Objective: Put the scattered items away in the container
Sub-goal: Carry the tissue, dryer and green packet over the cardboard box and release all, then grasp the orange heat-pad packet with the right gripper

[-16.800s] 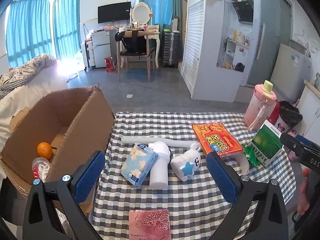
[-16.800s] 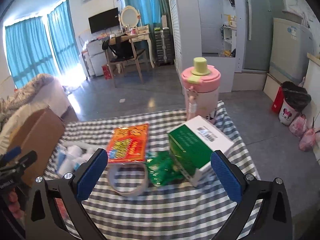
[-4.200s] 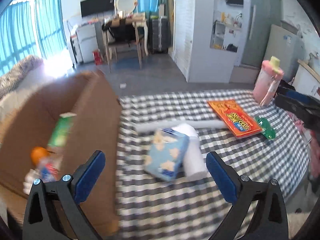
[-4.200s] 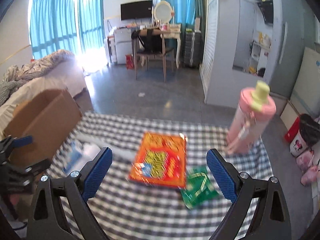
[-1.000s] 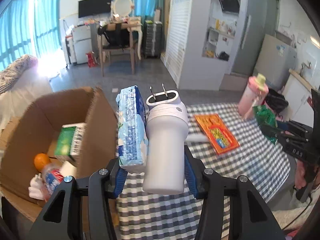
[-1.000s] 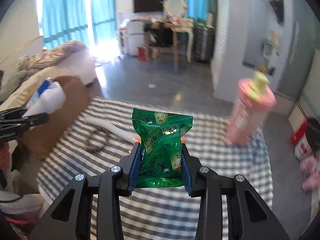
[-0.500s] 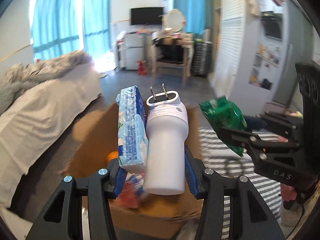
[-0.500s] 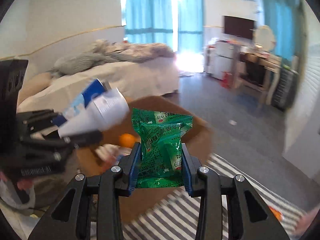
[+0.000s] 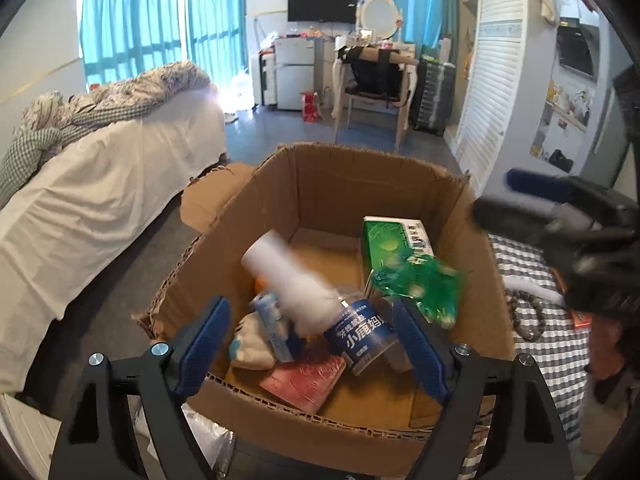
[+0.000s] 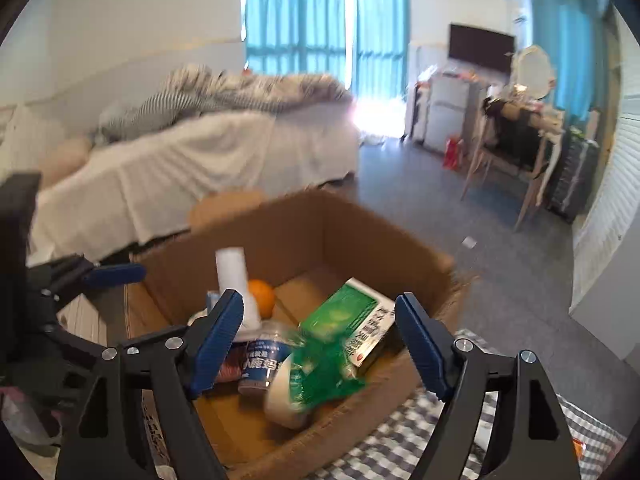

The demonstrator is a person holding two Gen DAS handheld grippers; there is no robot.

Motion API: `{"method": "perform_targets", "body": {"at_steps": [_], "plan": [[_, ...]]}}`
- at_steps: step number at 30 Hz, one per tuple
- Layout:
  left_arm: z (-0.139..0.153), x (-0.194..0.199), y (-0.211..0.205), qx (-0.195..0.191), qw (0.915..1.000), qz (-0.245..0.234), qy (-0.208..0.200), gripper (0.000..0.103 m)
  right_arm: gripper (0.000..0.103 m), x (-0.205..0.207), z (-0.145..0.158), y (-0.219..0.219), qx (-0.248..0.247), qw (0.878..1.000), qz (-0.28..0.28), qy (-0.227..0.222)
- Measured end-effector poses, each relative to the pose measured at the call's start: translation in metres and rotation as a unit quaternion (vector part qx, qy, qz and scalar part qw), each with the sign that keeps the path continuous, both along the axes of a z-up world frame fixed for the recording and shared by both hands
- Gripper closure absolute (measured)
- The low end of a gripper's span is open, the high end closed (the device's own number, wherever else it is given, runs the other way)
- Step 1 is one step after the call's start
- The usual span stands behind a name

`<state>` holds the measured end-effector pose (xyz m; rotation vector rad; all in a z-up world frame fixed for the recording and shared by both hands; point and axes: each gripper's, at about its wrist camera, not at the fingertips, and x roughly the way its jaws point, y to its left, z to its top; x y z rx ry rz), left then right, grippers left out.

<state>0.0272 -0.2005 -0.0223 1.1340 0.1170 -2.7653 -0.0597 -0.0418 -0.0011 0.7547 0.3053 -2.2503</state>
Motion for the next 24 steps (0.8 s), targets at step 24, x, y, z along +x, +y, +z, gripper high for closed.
{"method": "perform_targets", "body": {"at_steps": [24], "plan": [[0.004, -0.027, 0.185, 0.028, 0.9875, -0.155, -0.010, 0.012, 0.006, -0.043, -0.123, 0.296, 0.061, 0.946, -0.273, -0.163]]}}
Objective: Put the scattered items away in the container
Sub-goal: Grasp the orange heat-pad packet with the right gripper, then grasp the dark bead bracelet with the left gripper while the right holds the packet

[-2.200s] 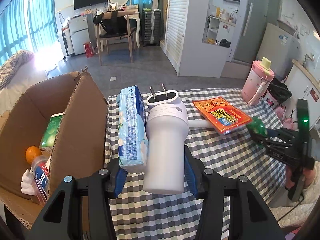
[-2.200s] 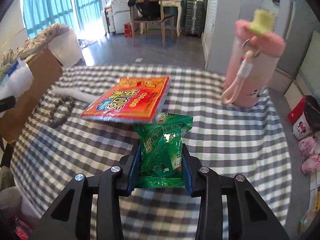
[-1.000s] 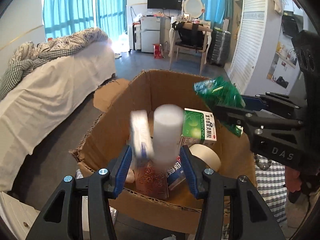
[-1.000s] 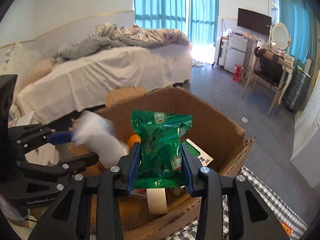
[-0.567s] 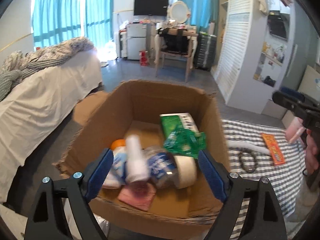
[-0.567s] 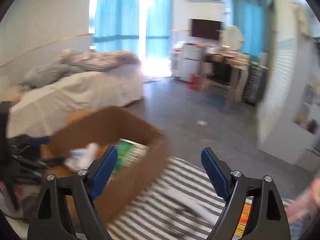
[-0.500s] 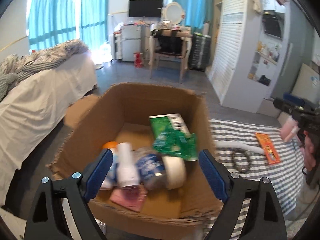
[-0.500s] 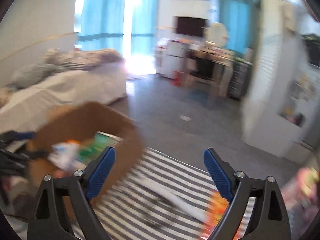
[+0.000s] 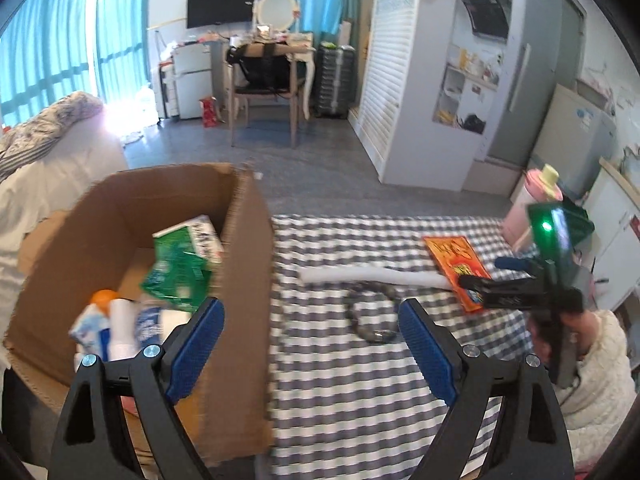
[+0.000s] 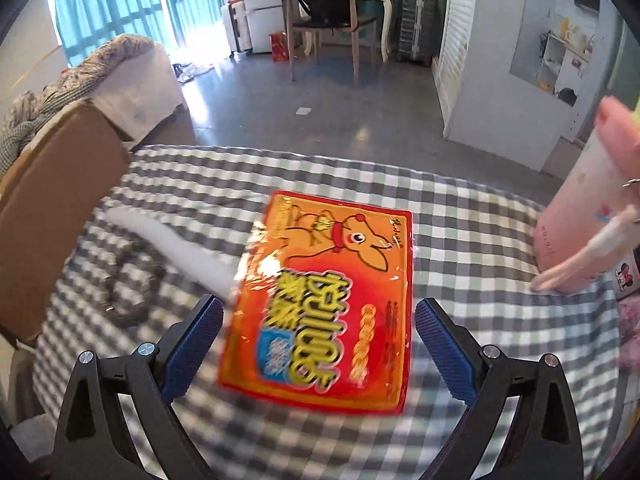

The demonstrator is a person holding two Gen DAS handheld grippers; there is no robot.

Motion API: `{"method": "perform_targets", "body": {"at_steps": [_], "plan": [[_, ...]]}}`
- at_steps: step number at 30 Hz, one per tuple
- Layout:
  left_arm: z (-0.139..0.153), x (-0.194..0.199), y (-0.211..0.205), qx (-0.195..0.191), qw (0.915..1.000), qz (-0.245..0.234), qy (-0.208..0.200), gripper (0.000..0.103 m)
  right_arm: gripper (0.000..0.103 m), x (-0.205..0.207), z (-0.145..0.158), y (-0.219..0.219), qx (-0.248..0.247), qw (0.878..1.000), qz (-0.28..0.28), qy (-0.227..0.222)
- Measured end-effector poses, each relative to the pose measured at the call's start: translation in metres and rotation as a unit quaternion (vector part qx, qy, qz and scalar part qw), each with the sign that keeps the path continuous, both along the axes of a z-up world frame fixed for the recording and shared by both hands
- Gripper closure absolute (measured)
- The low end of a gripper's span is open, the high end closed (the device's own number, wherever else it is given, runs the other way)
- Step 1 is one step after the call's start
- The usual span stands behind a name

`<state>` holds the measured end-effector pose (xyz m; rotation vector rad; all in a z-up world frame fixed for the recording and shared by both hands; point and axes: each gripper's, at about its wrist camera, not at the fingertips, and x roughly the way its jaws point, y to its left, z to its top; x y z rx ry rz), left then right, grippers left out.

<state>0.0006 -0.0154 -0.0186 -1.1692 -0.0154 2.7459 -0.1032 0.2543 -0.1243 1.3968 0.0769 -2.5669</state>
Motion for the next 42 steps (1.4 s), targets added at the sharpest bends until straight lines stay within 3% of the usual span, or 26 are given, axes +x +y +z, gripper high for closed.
{"method": "perform_targets", "body": {"at_steps": [4, 7, 9, 11, 13, 15, 16, 17, 18, 19, 23, 30, 34, 36, 38, 39, 42], "plan": [[-0.008, -0.010, 0.022, -0.010, 0.9997, -0.011, -0.020, 0.012, 0.004, -0.020, -0.021, 0.011, -0.041, 0.999, 0.001, -0.033], [-0.012, -0.017, 0.032, -0.016, 0.9993, -0.015, -0.029, 0.012, 0.007, -0.016, -0.021, 0.004, -0.024, 0.999, 0.018, -0.010], [-0.014, -0.020, 0.036, -0.021, 0.9990, -0.018, -0.035, 0.012, 0.027, -0.012, -0.014, 0.002, -0.030, 0.999, 0.025, 0.000], [-0.016, -0.022, 0.040, -0.024, 0.9987, -0.022, -0.039, 0.012, 0.082, -0.010, -0.007, 0.009, -0.060, 0.998, 0.030, -0.002], [-0.017, -0.023, 0.042, -0.026, 0.9985, -0.026, -0.041, 0.012, 0.088, -0.012, -0.007, 0.014, -0.085, 0.996, 0.029, -0.018], [-0.019, -0.023, 0.044, -0.027, 0.9982, -0.029, -0.045, 0.012, 0.087, -0.010, -0.007, 0.015, -0.071, 0.997, 0.030, -0.016], [-0.020, -0.022, 0.044, -0.027, 0.9981, -0.030, -0.046, 0.012, 0.071, -0.007, -0.006, 0.015, -0.053, 0.998, 0.023, -0.011], [-0.022, -0.022, 0.044, -0.028, 0.9979, -0.031, -0.049, 0.012, 0.030, -0.004, -0.004, 0.015, -0.031, 0.999, 0.014, -0.006], [-0.022, -0.022, 0.044, -0.028, 0.9979, -0.031, -0.051, 0.012, 0.011, 0.001, -0.003, 0.012, -0.002, 1.000, 0.005, 0.004], [-0.023, -0.022, 0.043, -0.027, 0.9978, -0.031, -0.052, 0.012, 0.005, 0.008, 0.000, 0.007, 0.016, 1.000, 0.004, 0.025], [-0.026, -0.022, 0.038, -0.022, 0.9978, -0.028, -0.056, 0.012, 0.005, 0.046, 0.016, -0.025, 0.104, 0.989, 0.050, 0.090], [-0.028, -0.022, 0.034, -0.011, 0.9975, -0.028, -0.063, 0.012, 0.005, 0.059, -0.013, -0.074, 0.231, 0.963, 0.097, 0.098], [-0.030, -0.020, 0.027, -0.006, 0.9974, -0.024, -0.067, 0.012, 0.007, 0.054, -0.017, -0.076, 0.255, 0.956, 0.083, 0.114], [-0.030, -0.020, 0.024, -0.003, 0.9974, -0.020, -0.068, 0.012, 0.025, 0.048, -0.016, -0.073, 0.251, 0.960, 0.070, 0.106], [-0.031, -0.021, 0.022, 0.000, 0.9974, -0.019, -0.070, 0.012, 0.071, 0.039, -0.015, -0.064, 0.234, 0.967, 0.059, 0.084], [-0.031, -0.021, 0.021, 0.002, 0.9973, -0.019, -0.071, 0.012, 0.079, 0.036, -0.015, -0.059, 0.228, 0.969, 0.051, 0.077], [-0.033, -0.021, 0.023, 0.002, 0.9971, -0.021, -0.073, 0.012, 0.087, 0.035, -0.010, -0.051, 0.215, 0.972, 0.048, 0.078]]}}
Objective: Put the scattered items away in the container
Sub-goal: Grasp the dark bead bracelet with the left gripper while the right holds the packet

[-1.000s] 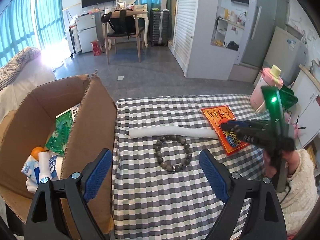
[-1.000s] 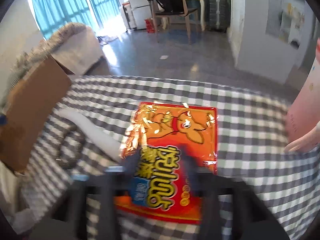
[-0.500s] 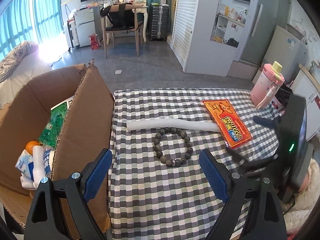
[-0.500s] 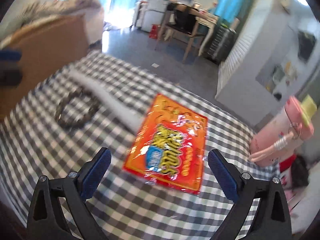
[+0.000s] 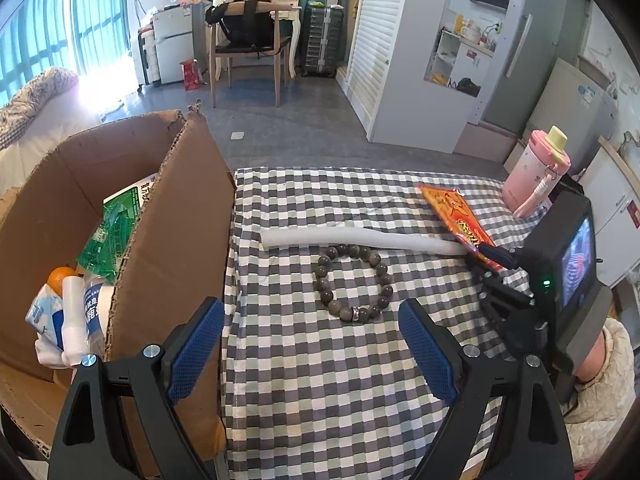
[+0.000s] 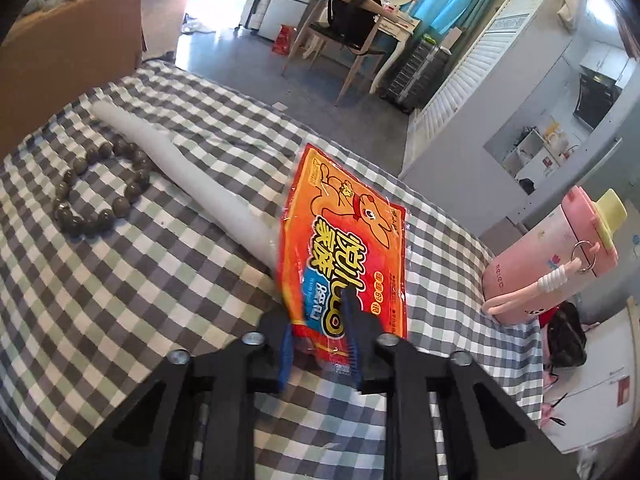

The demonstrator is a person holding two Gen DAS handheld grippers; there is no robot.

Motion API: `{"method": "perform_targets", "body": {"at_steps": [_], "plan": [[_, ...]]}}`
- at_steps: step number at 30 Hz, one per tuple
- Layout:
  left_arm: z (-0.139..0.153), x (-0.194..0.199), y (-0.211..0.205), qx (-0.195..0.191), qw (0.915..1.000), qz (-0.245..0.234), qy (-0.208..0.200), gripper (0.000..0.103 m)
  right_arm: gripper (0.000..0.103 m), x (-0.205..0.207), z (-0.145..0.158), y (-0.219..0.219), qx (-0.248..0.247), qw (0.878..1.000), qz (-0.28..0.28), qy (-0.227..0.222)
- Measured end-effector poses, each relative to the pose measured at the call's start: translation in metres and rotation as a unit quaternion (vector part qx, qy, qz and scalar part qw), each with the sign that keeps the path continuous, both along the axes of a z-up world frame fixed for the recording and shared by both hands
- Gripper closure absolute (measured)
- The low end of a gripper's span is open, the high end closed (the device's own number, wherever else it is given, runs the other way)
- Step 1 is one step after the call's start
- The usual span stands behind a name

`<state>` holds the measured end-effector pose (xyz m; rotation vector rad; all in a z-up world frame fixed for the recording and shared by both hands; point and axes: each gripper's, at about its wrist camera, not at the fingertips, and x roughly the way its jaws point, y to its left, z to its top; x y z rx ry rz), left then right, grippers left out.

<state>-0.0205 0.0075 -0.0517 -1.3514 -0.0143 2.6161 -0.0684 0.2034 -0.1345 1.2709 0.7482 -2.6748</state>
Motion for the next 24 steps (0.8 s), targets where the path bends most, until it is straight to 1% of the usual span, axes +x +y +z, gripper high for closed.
{"method": "perform_targets", "body": {"at_steps": [2, 4, 5, 7, 8, 10, 11, 14, 17, 20, 22, 23, 24], "plan": [[-0.003, 0.000, 0.002, 0.000, 1.0000, -0.002, -0.002, 0.012, 0.092, 0.000, 0.010, 0.003, -0.015, 1.000, -0.001, 0.009], [-0.006, -0.001, 0.006, 0.001, 1.0000, -0.007, -0.003, 0.012, 0.094, 0.005, 0.021, 0.011, -0.046, 0.999, -0.005, 0.014], [-0.007, -0.001, 0.008, 0.003, 0.9999, -0.011, -0.003, 0.012, 0.096, 0.005, 0.028, 0.015, -0.069, 0.997, -0.008, 0.017], [-0.011, 0.000, 0.015, 0.006, 0.9998, -0.021, -0.001, 0.012, 0.096, 0.006, 0.045, 0.032, -0.131, 0.991, -0.014, 0.016], [-0.013, 0.000, 0.019, 0.007, 0.9996, -0.028, -0.001, 0.012, 0.097, 0.006, 0.051, 0.042, -0.165, 0.986, -0.017, 0.011], [-0.018, 0.000, 0.028, 0.009, 0.9991, -0.041, -0.001, 0.012, 0.097, 0.004, 0.054, 0.056, -0.201, 0.979, -0.022, 0.005], [-0.021, 0.000, 0.034, 0.011, 0.9989, -0.046, 0.001, 0.012, 0.097, 0.002, 0.052, 0.064, -0.210, 0.977, -0.031, 0.002], [-0.028, -0.004, 0.048, 0.014, 0.9979, -0.063, 0.005, 0.012, 0.097, -0.001, 0.041, 0.078, -0.206, 0.977, -0.057, -0.003], [-0.038, -0.012, 0.061, 0.010, 0.9973, -0.071, 0.013, 0.012, 0.097, 0.001, 0.036, 0.093, -0.232, 0.970, -0.072, -0.009], [-0.051, -0.021, 0.073, -0.001, 0.9964, -0.084, 0.006, 0.012, 0.098, 0.000, 0.038, 0.097, -0.247, 0.966, -0.071, -0.011], [-0.061, -0.024, 0.081, -0.019, 0.9953, -0.095, 0.008, 0.013, 0.098, 0.003, 0.037, 0.096, -0.249, 0.966, -0.070, -0.011], [-0.065, -0.026, 0.084, -0.027, 0.9947, -0.099, 0.008, 0.014, 0.098, 0.003, 0.036, 0.096, -0.251, 0.966, -0.068, -0.013], [-0.070, -0.028, 0.086, -0.038, 0.9942, -0.100, 0.009, 0.023, 0.098, 0.003, 0.034, 0.095, -0.253, 0.965, -0.067, -0.013]]}}
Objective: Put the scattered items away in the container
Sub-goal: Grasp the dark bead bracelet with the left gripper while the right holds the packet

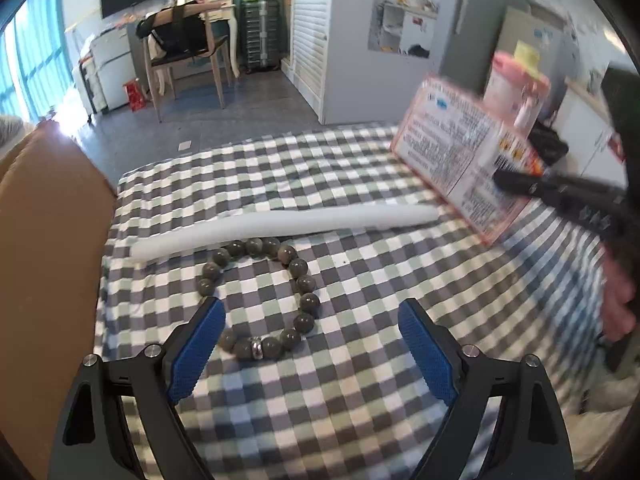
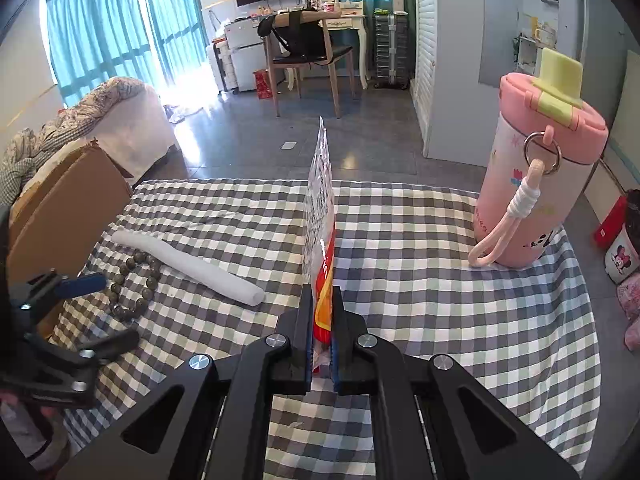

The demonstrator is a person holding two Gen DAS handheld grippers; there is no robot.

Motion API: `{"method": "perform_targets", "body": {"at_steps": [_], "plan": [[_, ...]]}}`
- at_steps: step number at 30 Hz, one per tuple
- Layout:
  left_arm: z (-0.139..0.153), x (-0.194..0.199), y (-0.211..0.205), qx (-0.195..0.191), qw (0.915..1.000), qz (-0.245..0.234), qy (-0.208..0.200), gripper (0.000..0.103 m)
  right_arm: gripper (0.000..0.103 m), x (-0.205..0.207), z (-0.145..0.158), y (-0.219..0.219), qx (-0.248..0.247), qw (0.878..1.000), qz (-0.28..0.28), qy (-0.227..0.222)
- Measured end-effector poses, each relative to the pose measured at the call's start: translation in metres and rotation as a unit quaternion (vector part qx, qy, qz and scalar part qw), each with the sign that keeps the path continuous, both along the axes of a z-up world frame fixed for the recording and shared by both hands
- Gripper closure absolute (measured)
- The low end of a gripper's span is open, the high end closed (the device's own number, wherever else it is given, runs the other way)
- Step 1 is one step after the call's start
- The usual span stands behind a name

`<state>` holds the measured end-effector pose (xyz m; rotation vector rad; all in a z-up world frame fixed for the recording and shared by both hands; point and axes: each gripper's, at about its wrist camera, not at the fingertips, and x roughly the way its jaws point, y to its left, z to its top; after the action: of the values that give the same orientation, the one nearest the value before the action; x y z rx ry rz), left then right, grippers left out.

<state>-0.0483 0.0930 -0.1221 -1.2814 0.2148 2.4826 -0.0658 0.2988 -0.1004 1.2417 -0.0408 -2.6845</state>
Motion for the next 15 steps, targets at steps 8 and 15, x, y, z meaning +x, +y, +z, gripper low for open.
{"method": "perform_targets", "body": {"at_steps": [8, 15], "plan": [[-0.007, -0.005, 0.002, -0.014, 0.9989, -0.038, -0.024, 0.092, 0.097, 0.002, -0.003, 0.015, -0.024, 1.000, -0.005, -0.005], [0.019, 0.007, -0.009, 0.006, 0.9991, -0.035, -0.022, 0.092, 0.097, 0.005, 0.003, 0.013, -0.028, 1.000, 0.000, 0.000]]}}
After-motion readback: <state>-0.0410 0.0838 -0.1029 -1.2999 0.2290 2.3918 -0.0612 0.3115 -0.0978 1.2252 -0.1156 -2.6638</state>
